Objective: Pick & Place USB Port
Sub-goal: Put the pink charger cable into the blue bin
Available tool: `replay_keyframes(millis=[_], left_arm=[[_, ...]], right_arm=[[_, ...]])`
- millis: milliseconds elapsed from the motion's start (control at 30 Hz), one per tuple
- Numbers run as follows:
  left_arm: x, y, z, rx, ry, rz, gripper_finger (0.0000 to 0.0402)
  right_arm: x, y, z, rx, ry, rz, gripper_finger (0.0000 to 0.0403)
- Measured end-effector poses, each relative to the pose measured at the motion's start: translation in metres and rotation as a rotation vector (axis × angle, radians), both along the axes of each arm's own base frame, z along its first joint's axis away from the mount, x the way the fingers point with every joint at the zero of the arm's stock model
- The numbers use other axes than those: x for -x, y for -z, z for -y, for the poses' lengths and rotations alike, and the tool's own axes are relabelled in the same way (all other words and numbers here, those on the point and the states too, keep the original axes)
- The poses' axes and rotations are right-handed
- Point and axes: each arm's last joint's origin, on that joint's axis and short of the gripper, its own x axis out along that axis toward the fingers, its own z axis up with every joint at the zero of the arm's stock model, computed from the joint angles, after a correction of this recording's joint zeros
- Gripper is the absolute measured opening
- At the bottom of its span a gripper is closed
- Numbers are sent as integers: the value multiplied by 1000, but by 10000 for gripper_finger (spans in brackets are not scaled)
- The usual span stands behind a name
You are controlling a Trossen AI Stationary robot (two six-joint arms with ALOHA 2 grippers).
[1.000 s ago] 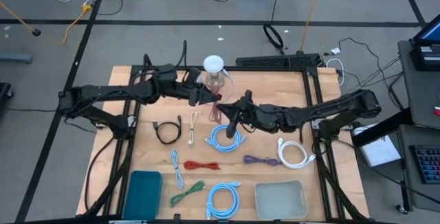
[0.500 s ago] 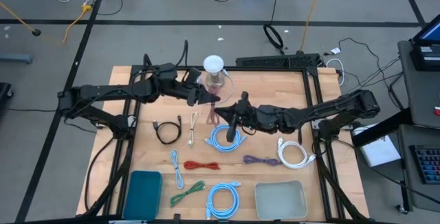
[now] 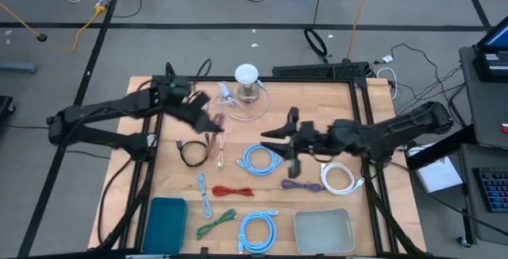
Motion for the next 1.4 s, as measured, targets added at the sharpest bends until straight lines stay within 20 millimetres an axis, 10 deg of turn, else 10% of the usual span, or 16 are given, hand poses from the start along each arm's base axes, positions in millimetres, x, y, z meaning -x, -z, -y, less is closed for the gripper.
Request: replay_keyframes(millis=[367, 733, 1400], left_arm=[[59, -6, 120, 163, -271, -148, 18], [51, 73, 243, 312, -474, -375, 17], [69, 70, 265, 257, -420, -661, 17]], right_arm=[[40, -6, 10, 56, 113, -199, 130], [58, -10, -1, 58, 43, -225, 126], [50, 1, -16, -127, -82, -276, 121]])
